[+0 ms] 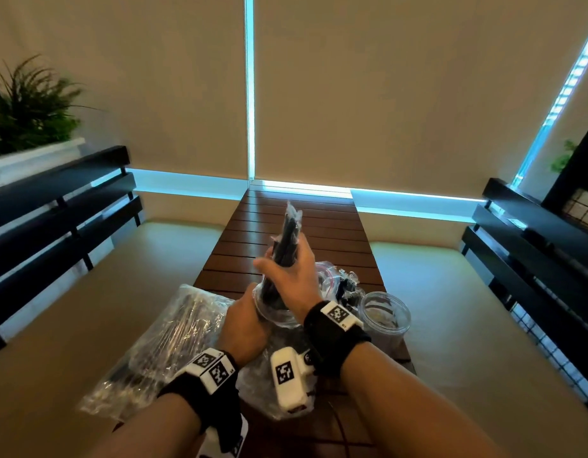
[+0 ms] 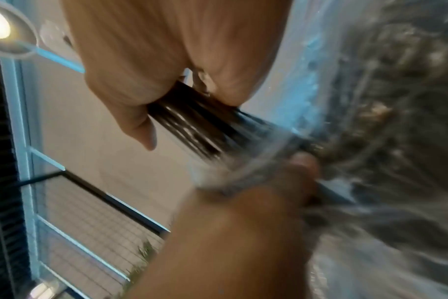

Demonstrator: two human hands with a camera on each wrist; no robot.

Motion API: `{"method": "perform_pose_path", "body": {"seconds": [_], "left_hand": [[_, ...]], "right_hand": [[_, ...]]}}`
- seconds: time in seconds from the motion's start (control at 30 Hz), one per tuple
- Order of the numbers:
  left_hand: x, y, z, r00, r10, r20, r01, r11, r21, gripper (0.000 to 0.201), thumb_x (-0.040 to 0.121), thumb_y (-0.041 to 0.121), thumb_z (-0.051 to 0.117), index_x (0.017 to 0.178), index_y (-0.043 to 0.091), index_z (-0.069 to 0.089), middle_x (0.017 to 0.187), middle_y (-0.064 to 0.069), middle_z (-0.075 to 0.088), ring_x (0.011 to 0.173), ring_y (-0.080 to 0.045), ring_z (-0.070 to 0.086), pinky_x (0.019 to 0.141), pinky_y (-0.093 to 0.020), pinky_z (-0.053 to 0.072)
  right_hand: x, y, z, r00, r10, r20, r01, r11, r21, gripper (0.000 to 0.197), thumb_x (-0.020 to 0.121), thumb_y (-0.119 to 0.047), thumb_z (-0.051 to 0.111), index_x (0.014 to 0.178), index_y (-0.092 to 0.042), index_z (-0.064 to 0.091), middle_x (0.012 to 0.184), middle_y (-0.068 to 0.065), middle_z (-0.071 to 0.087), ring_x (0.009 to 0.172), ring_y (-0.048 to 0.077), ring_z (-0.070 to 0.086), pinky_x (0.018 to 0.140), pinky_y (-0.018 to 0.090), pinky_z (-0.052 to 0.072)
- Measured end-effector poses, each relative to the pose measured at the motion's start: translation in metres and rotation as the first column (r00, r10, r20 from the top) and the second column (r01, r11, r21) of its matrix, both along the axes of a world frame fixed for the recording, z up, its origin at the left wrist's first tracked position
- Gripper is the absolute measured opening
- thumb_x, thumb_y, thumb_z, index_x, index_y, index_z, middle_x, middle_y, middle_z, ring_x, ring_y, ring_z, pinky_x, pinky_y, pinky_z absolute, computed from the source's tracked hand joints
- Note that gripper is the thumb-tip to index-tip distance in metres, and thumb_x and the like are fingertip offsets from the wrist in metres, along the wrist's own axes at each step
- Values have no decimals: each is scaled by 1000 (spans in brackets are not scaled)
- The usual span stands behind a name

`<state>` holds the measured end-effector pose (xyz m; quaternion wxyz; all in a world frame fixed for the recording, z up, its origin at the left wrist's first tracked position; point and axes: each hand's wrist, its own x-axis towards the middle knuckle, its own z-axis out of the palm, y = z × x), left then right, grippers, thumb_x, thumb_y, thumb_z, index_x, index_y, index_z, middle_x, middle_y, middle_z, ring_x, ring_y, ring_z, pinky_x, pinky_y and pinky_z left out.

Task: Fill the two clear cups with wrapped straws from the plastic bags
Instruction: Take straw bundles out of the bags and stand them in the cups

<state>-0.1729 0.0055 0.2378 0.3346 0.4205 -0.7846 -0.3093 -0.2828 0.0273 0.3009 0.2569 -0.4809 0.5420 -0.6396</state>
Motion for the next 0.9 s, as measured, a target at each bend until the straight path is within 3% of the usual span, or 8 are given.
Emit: {"method": "perform_pose_path", "body": {"seconds": [0.07,0.17,0.27,0.43,0.57,0.63,0.77,0.9], "left_hand": [[-2,1,2,1000,-17,-6,17,1000,1,22,90,15,66,103,26,52,84,9,65,76,-11,64,58,-17,47],[-2,-1,-3,999,-36,-13,36,999,1,24,90,18,62,103,35,52,87,7,69,77,-10,66,64,-32,55],[-1,2,-6,999,-35,-5,35,999,28,24,89,23,67,94,39,50,86,9,68,76,-4,64,65,-27,51],[5,4,-3,1000,-27,13,26,997,76,34,86,33,75,107,23,50,94,5,70,81,-12,66,68,-31,53],[3,3,6,1000,3,-27,-1,994,105,27,90,38,71,107,24,56,96,8,71,83,-10,68,69,-28,56],[4,2,8,999,-1,-39,5,995,102,18,90,38,71,102,29,60,90,12,70,79,-2,66,66,-18,51],[13,-3,4,999,27,-21,-24,990,136,20,89,42,70,104,29,67,96,16,71,86,3,64,70,-14,47],[12,4,8,995,27,-94,-14,990,137,7,95,22,65,98,24,70,93,12,73,85,3,65,67,-12,46]], "right_hand": [[1,2,-11,997,-18,-81,24,997,77,47,72,-19,82,107,-28,52,93,0,66,88,18,65,79,34,57],[3,-1,-17,987,-83,-134,99,988,118,26,75,-10,76,89,-20,57,78,-3,62,73,14,61,70,37,54],[2,-1,-6,990,-131,46,123,983,137,17,80,-8,72,81,-8,55,73,2,57,69,14,57,71,41,54],[-13,-2,36,915,-202,350,215,977,2,20,82,-3,67,78,-17,55,79,9,56,71,18,56,66,31,50],[-24,-5,55,865,-234,444,279,959,-40,18,80,-2,66,80,-18,57,68,1,57,68,18,57,69,37,51],[-30,-4,60,834,-249,493,309,950,-43,18,82,-1,64,82,-17,56,61,-4,57,62,15,57,68,38,50],[-46,-1,74,750,-277,601,379,924,-46,18,83,1,61,81,-15,53,57,-1,54,52,15,53,61,33,49],[-45,-2,67,737,-274,617,369,929,-28,16,82,2,62,83,-12,54,61,3,54,53,15,53,59,33,48]]}}
